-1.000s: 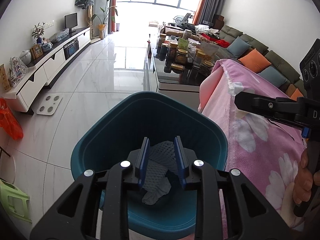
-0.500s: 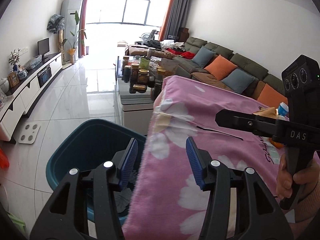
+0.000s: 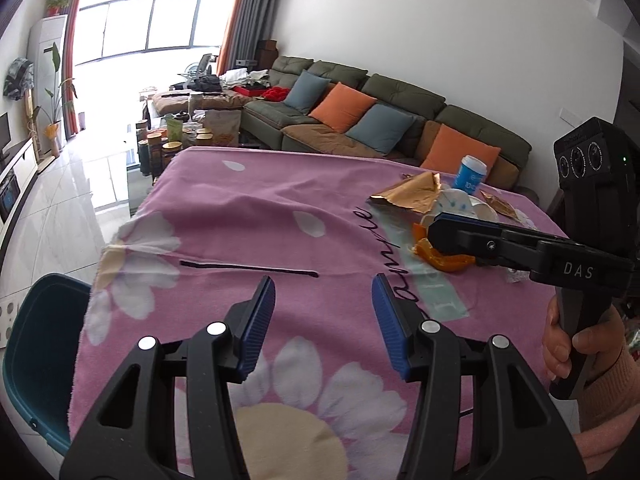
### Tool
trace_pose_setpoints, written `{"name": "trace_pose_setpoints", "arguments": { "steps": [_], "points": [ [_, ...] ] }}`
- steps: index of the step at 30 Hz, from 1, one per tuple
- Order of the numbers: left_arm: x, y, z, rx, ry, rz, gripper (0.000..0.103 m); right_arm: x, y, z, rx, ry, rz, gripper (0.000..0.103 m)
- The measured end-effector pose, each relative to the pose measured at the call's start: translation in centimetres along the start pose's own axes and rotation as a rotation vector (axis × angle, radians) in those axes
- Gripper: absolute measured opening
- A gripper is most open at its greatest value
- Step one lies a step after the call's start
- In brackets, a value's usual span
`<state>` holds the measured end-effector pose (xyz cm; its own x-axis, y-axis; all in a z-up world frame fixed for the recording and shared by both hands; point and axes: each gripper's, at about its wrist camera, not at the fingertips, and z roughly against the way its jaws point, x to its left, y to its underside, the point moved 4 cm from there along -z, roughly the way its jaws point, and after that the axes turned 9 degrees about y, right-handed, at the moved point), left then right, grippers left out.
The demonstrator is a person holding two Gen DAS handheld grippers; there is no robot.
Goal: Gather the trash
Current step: 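Return both tools to the table over the remaining trash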
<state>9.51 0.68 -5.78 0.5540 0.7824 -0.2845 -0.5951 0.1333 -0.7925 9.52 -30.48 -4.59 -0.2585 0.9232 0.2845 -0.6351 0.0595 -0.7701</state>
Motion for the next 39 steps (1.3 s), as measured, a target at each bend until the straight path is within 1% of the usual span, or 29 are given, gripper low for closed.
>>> {"name": "trace_pose_setpoints", "arguments": {
  "steps": [6,13,20,24,29,32,39],
  "points": [
    [-3.9,-0.2,-2.5,0.042,0.083,-0.05,0.05,-5.3,0.7,2.5,-0.037,0.091,-0.071,0.04],
    [-7.7,-0.5,-5.5,0.094,0.174,-0.103,0.049,-11.6,0.8,5.3,-0.096,0.201,-0.175,0.042],
    [-12.5,-0.1,-8.7,0.163,0.286,-0.158,0.049,-17.3,2.0,8.3,-0.136,0.276,-0.248,0.042],
    [-15.5,0.4,-10.6,0.211,0.355,-0.181,0.049,-19.1,2.0,8.5,-0.139,0.291,-0.267,0.042],
    [-18.4,0.6,-13.0,0.264,0.405,-0.199,0.049,-21.2,1.7,8.0,-0.127,0.288,-0.28,0.043],
    [-19.4,0.7,-14.5,0.291,0.421,-0.19,0.05,-22.4,1.3,7.4,-0.113,0.286,-0.287,0.048],
    [-20.1,0.8,-17.0,0.342,0.43,-0.144,0.051,-25.1,0.3,4.7,-0.043,0.258,-0.305,0.049]
  ]
}}
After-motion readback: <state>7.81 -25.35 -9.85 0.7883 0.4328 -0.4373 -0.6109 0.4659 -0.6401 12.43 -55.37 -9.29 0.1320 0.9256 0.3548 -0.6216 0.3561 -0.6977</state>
